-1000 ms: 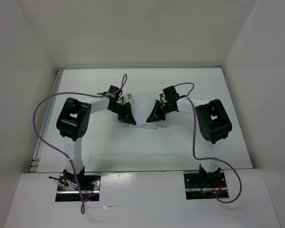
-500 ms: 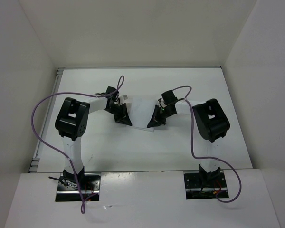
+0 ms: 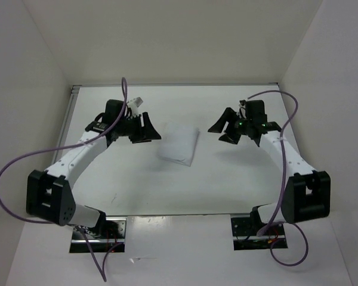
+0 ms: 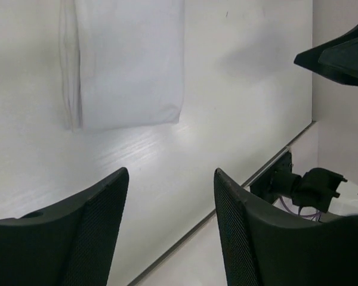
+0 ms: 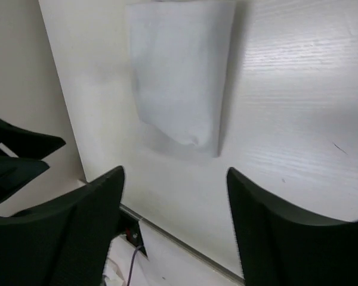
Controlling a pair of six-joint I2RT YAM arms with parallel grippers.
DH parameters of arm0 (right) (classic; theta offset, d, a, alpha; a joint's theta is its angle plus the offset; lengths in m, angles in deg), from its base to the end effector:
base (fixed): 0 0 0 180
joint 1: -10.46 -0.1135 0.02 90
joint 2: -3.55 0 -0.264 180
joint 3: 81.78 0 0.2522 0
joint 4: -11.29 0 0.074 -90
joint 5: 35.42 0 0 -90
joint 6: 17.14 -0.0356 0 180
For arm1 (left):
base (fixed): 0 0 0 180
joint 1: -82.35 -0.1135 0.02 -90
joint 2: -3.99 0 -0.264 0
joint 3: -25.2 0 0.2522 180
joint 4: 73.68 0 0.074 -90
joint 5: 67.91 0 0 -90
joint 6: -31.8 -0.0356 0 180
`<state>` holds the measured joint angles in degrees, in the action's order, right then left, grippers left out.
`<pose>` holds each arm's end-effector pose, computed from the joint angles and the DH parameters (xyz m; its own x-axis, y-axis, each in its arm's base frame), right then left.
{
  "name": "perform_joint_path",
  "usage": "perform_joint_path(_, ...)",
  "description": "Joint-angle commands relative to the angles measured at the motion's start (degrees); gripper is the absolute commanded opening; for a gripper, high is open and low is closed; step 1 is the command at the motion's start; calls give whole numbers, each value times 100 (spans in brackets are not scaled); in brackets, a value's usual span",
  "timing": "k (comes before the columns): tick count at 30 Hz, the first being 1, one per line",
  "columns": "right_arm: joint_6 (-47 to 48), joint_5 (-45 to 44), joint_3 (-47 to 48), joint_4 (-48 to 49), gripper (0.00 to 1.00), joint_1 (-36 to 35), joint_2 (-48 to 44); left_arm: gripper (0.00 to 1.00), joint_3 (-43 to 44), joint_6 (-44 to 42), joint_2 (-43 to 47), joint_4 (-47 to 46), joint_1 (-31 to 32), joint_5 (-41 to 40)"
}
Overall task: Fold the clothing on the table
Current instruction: Fold the skirt
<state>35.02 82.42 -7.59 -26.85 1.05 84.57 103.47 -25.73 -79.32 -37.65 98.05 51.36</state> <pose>0.2970 0.0661 0.2697 -0.8393 0.4108 -0.3562 0.0561 0.7171 0.6947 0.3030 -0.1033 0.2845 -0.8508 -0.2473 -0.4636 0.1590 0.7198 -0.6757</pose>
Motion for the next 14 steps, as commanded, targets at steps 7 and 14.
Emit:
perform_joint_path(7,5,-551,-1058,-769,79,176,-1096,68,-958,585,789,-266,-261,-379)
perform_joint_path(14,-48,-560,-1411,-928,79,396,-1562,68,-905,330,782,-126,-366,-607)
